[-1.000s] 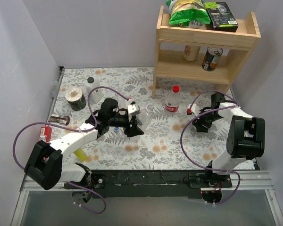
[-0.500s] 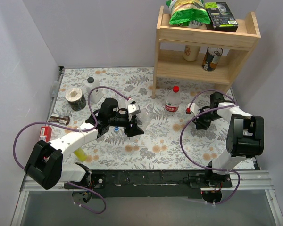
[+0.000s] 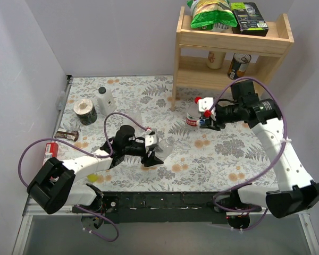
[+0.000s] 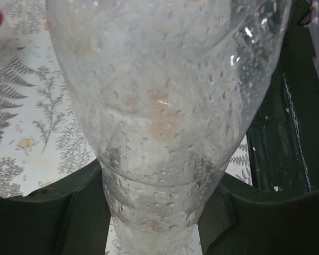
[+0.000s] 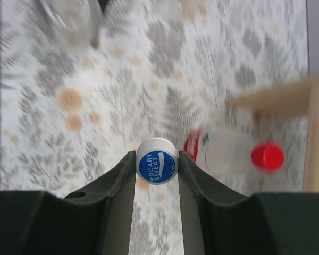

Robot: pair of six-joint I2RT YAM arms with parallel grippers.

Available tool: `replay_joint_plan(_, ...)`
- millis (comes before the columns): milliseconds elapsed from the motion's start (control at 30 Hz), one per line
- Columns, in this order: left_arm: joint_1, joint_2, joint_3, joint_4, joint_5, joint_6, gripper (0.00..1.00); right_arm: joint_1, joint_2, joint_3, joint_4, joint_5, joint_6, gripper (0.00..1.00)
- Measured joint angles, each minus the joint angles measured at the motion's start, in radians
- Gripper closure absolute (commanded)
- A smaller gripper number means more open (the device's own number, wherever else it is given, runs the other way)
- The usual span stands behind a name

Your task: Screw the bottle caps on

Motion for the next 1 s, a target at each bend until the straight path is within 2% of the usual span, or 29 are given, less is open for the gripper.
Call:
replay_joint_plan(200, -0.068, 0.000, -0.082, 0.143, -0.002, 0.031, 1.00, 0.338, -0.020, 0.158, -0.066, -0.043, 0.117, 0.66)
replay_joint_plan(433, -0.126, -0.006, -0.104, 0.242, -0.008, 0.035, 1.00, 0.537, 0.111, 0.216, -0.108, 0.006, 0.131, 0.66)
replay_joint_plan(633, -0.142, -0.022, -0.121, 0.275, -0.008, 0.036, 1.00, 0.620, 0.166, 0.283, -0.158, 0.051, 0.079, 0.66)
replay_joint_plan(1000, -0.141, -0.063, -0.146, 0.281, -0.063, -0.001, 1.00, 0.640, 0.179, 0.354, -0.211, 0.084, 0.084, 0.67)
